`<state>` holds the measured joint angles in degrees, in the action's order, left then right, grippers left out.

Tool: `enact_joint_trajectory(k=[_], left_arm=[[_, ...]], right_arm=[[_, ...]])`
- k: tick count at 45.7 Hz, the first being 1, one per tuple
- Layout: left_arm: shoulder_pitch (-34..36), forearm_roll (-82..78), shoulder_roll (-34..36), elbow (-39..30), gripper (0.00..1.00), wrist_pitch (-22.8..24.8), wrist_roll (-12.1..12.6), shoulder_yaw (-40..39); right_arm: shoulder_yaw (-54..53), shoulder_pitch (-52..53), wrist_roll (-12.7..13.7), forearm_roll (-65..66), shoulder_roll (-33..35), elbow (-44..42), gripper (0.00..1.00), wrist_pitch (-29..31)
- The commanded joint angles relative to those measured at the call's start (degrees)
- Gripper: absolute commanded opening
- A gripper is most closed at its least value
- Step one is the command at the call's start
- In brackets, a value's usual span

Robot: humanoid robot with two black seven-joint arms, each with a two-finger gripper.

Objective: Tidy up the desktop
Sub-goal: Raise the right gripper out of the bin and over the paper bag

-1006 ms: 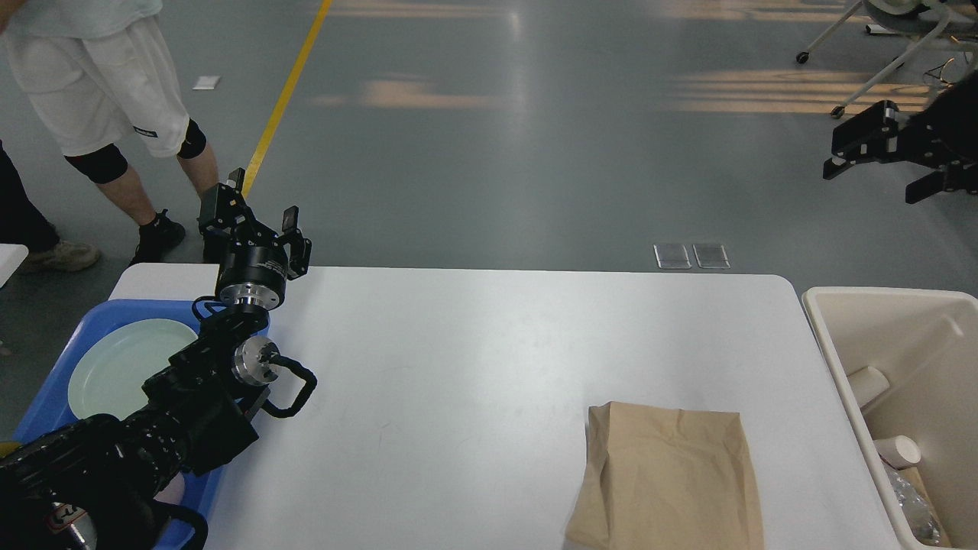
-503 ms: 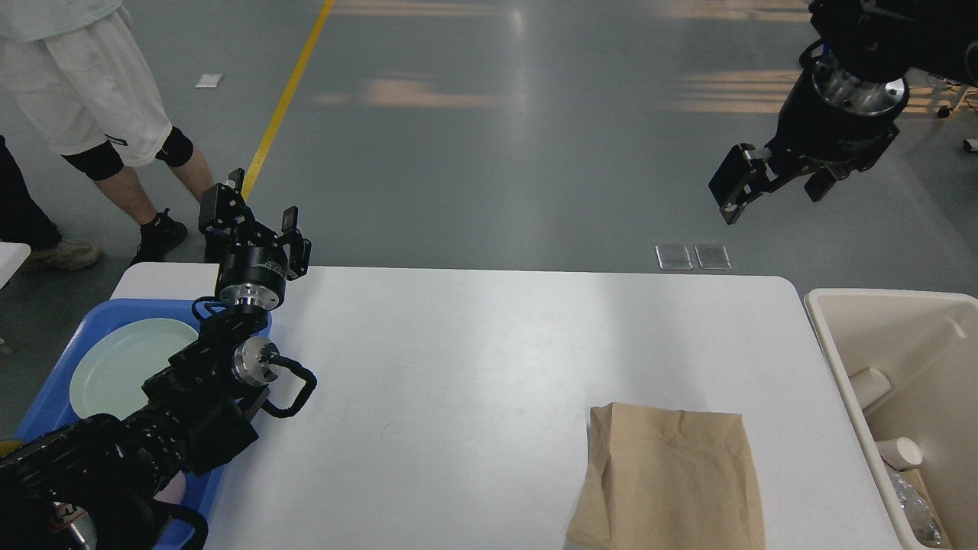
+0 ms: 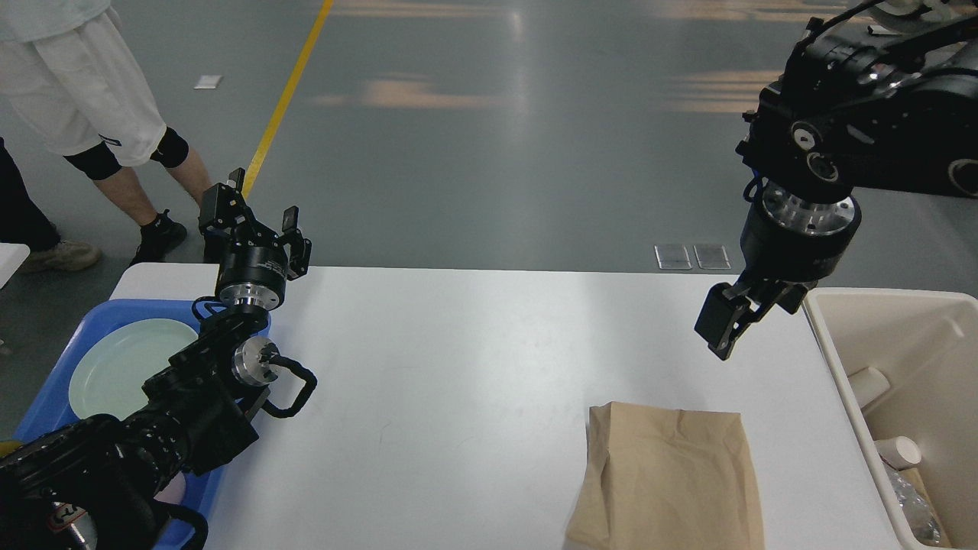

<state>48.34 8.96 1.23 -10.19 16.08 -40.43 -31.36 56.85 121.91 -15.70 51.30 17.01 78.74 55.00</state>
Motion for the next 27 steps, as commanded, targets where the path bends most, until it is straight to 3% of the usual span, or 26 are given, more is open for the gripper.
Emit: enact_joint_trajectory(k=[1, 11, 27], left_arm=[[0.0, 0.0, 0.0, 0.0, 0.96, 0.0, 0.0, 0.0], [0.0, 0.0, 0.0, 0.0, 0.96, 0.0, 0.0, 0.0], [0.0, 0.0, 0.0, 0.0, 0.96, 0.0, 0.0, 0.0]], right_arm=[[-5.6, -3.8, 0.6, 3.7, 0.0, 0.4, 1.00, 0.0], [-9.7, -12.6, 5.3, 6.9, 0.0, -1.5, 1.00, -1.9], [-10.4, -24.3, 6.1, 17.9, -0.7, -9.0, 1.00, -7.8]])
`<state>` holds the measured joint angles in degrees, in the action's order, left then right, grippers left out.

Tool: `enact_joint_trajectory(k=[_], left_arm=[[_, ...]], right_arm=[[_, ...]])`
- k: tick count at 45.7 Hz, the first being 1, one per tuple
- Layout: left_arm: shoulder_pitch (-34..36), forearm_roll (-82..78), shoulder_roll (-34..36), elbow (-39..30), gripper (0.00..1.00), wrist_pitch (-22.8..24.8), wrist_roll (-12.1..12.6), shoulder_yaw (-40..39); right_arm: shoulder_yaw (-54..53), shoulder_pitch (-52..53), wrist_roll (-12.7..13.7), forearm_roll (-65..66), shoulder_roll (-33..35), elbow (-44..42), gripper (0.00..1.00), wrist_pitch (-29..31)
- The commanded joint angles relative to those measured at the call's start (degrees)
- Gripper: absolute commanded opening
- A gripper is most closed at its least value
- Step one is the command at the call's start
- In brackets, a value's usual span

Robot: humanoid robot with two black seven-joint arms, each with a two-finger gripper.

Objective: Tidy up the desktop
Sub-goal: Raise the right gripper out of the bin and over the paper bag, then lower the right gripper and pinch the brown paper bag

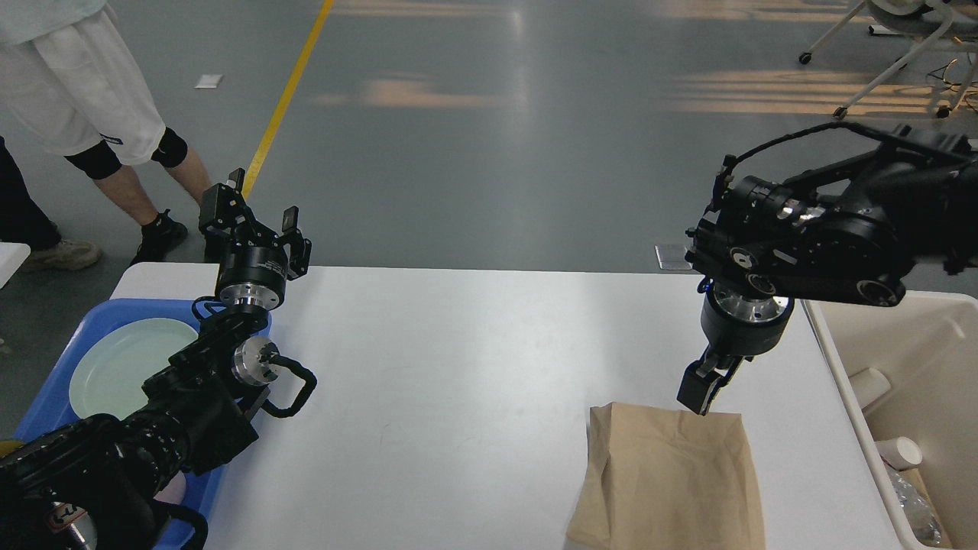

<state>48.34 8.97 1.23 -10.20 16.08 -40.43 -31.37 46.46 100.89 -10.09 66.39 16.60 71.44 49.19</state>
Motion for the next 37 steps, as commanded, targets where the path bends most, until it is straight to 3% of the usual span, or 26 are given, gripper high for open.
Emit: enact_joint_trajectory(k=[1, 15, 37], left_arm=[[0.0, 0.0, 0.0, 0.0, 0.96, 0.0, 0.0, 0.1], [0.0, 0.0, 0.0, 0.0, 0.96, 0.0, 0.0, 0.0], [0.0, 0.0, 0.0, 0.0, 0.96, 0.0, 0.0, 0.0]], right_arm=[[-0.1, -4.0, 0.6, 3.4, -0.3, -2.1, 1.00, -2.4], [-0.1, -12.0, 0.7, 4.0, -0.3, -6.8, 1.00, -9.4], [-0.2, -14.6, 0.6, -1.0, -0.3, -9.0, 1.00, -10.3]])
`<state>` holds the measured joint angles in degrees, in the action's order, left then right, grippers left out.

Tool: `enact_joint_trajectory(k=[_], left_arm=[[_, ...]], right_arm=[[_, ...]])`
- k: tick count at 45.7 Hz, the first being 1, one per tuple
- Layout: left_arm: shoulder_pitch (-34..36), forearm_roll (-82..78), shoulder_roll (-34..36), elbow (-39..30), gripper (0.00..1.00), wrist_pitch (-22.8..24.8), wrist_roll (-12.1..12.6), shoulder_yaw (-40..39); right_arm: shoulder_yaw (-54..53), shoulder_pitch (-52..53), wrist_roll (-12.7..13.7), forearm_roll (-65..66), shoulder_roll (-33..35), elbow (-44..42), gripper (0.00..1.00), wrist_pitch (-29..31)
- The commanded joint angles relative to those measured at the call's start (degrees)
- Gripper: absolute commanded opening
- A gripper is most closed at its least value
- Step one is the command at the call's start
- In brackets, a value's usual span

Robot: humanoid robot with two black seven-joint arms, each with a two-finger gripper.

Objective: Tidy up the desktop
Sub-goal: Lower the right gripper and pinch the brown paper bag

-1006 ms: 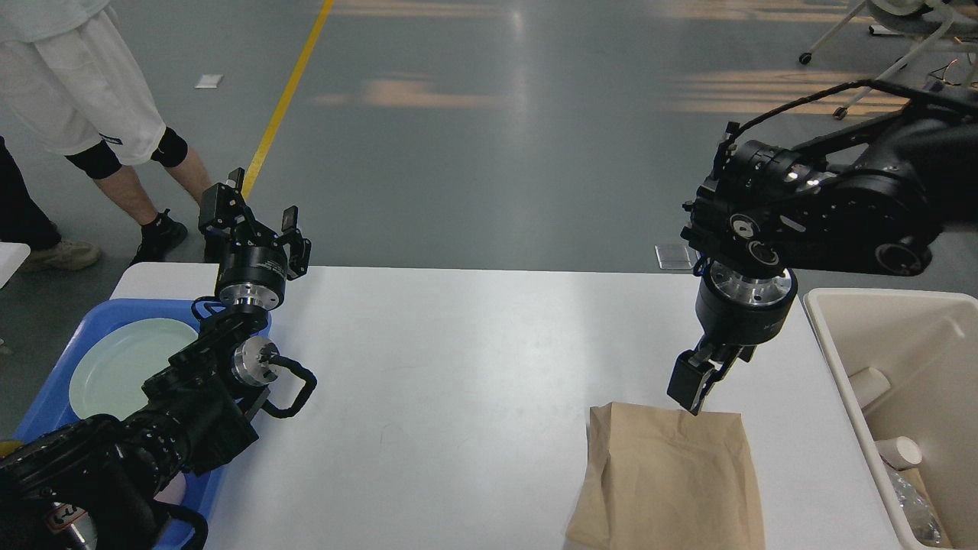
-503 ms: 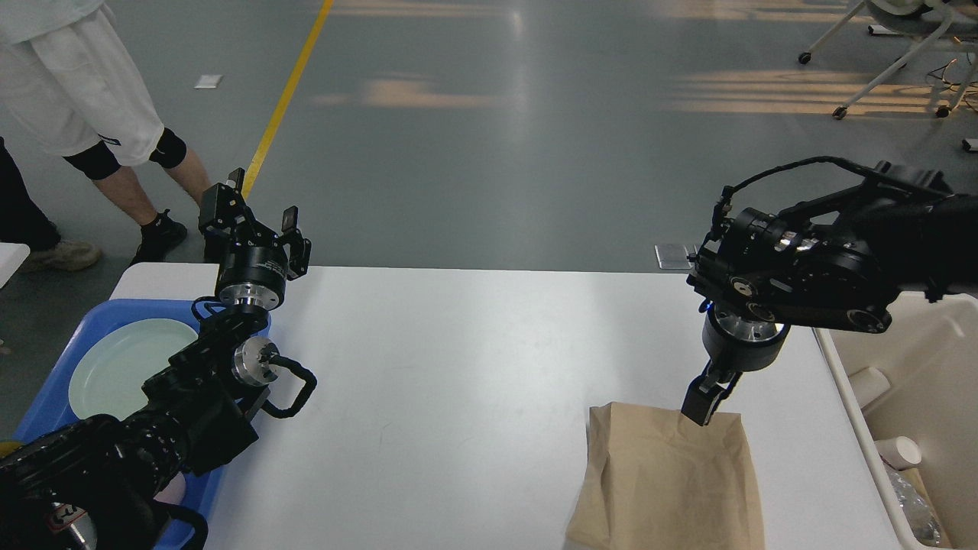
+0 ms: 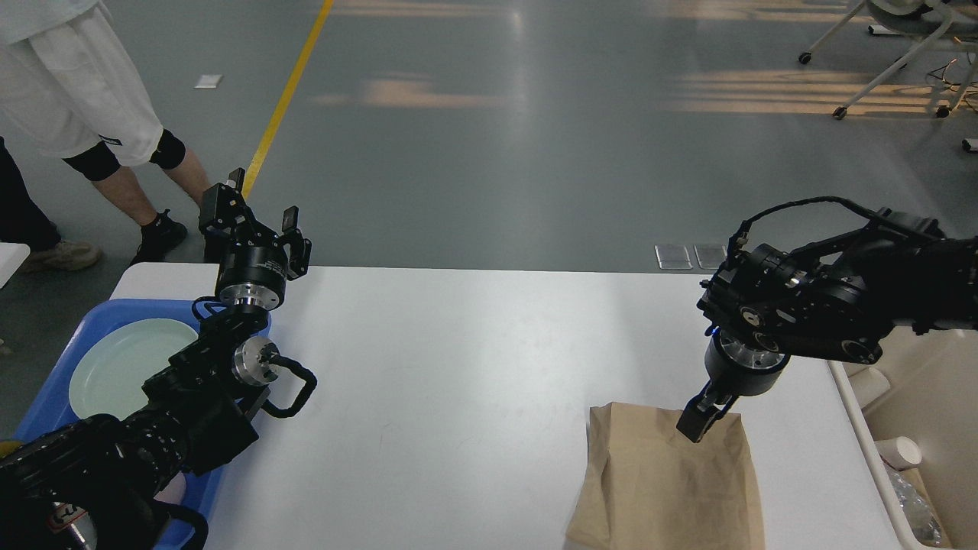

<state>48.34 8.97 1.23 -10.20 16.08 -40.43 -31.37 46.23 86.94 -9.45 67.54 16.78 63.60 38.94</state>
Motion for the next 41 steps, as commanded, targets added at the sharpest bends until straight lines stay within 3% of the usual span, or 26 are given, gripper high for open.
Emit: enact_joint_trajectory(k=[1, 41], left_arm=[[0.0, 0.0, 0.0, 0.0, 0.96, 0.0, 0.0, 0.0], [0.0, 0.0, 0.0, 0.0, 0.96, 0.0, 0.0, 0.0]], right_arm=[[0.0, -0.7, 0.0, -2.3, -0.4, -1.1, 1.00, -0.1], [-0.3, -4.9, -0.1, -3.3, -0.3, -2.5, 1.00, -3.7]])
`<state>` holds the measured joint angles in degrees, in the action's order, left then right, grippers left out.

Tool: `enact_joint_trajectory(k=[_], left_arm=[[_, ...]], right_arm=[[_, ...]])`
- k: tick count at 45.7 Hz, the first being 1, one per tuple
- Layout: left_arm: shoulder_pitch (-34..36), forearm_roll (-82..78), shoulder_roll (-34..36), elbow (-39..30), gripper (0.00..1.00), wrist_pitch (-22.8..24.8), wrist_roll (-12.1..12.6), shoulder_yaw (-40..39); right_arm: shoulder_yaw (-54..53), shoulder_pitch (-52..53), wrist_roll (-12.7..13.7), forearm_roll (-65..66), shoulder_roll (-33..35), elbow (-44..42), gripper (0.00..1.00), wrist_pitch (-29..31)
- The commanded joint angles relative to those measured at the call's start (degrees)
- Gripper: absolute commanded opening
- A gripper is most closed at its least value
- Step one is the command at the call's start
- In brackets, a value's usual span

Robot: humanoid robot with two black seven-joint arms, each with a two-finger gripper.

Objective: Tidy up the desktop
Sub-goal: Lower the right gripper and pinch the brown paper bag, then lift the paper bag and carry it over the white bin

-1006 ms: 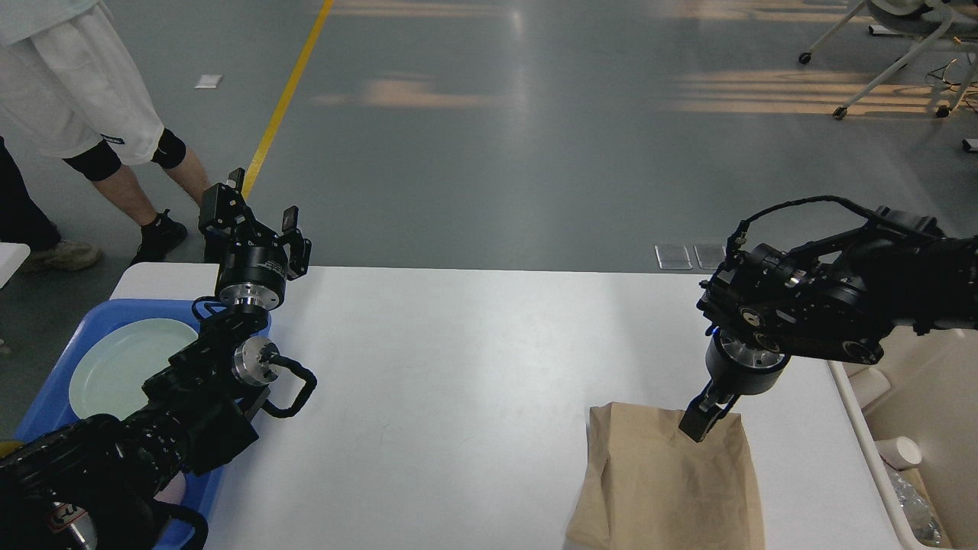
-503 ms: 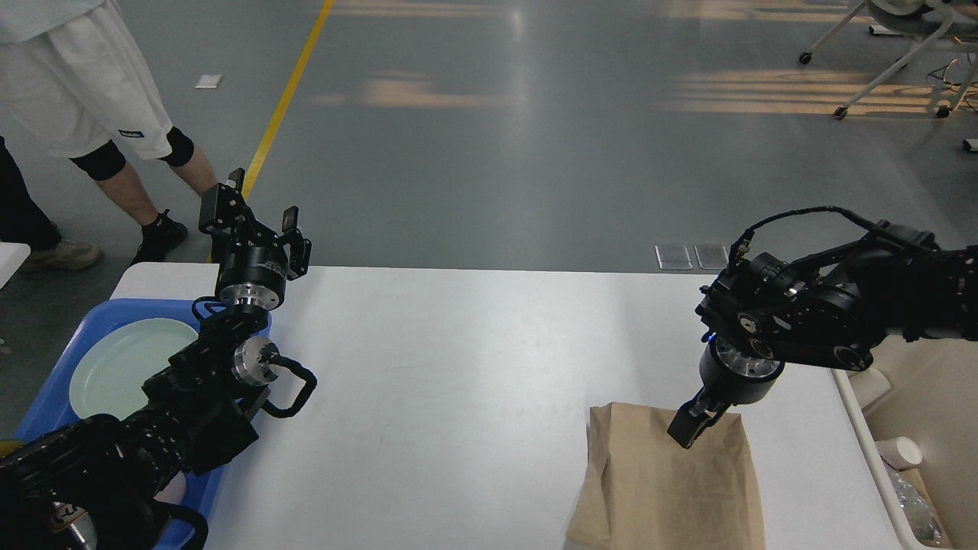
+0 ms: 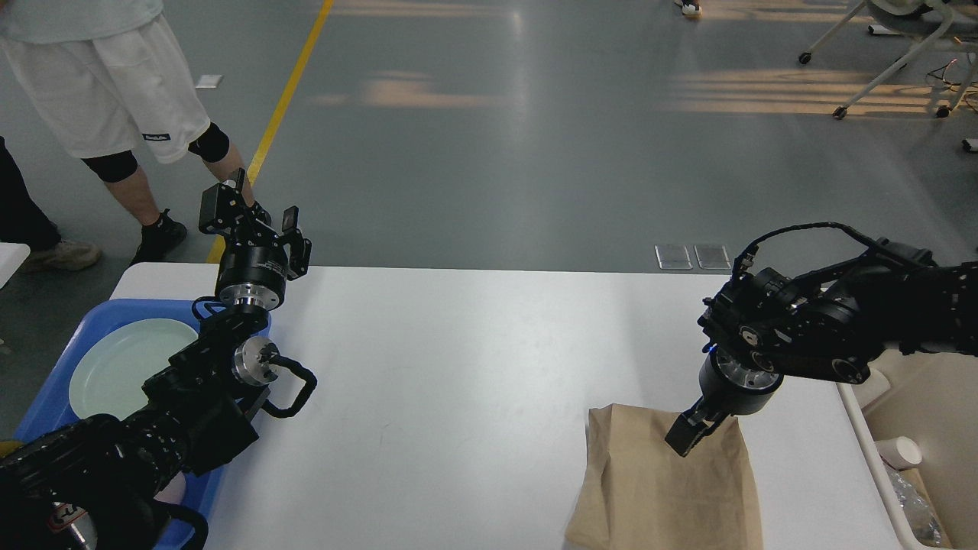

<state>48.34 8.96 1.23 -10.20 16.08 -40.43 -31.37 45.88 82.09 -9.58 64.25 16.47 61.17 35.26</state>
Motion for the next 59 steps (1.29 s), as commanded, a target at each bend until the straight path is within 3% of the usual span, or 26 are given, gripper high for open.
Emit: enact_joint_trajectory(k=[1, 24, 32, 38, 43, 46, 49, 59], left_arm=[[0.0, 0.0, 0.0, 0.0, 0.96, 0.0, 0.0, 0.0], [0.0, 0.0, 0.0, 0.0, 0.96, 0.0, 0.0, 0.0], [0.0, 0.0, 0.0, 0.0, 0.96, 0.0, 0.0, 0.0], [0.0, 0.0, 0.0, 0.0, 0.96, 0.0, 0.0, 0.0], [0.0, 0.0, 0.0, 0.0, 0.96, 0.0, 0.0, 0.0], [0.0, 0.0, 0.0, 0.0, 0.96, 0.0, 0.0, 0.0], [0.0, 0.0, 0.0, 0.0, 0.96, 0.0, 0.0, 0.0], [0.0, 0.0, 0.0, 0.0, 0.96, 0.0, 0.0, 0.0]], right_arm=[[0.1, -0.1, 0.0, -0.1, 0.0, -0.2, 1.00, 0.0], [-0.2, -1.6, -0.1, -0.9, -0.2, -4.1, 1.00, -0.4], [-0.3, -1.9, -0.1, -5.7, -0.2, -5.0, 0.98, -3.1], [0.4, -2.1, -0.1, -10.0, -0.3, -6.5, 0.67, -3.4], [0.5, -2.1, 0.0, -10.6, -0.3, -6.5, 0.35, -3.4], [0.7, -2.0, 0.0, -10.6, -0.3, -6.5, 0.23, -3.4], [1.0, -1.9, 0.0, -10.6, -0.4, -6.5, 0.01, -3.4], [3.0, -0.7, 0.0, -10.6, -0.7, -6.5, 0.00, -3.4]])
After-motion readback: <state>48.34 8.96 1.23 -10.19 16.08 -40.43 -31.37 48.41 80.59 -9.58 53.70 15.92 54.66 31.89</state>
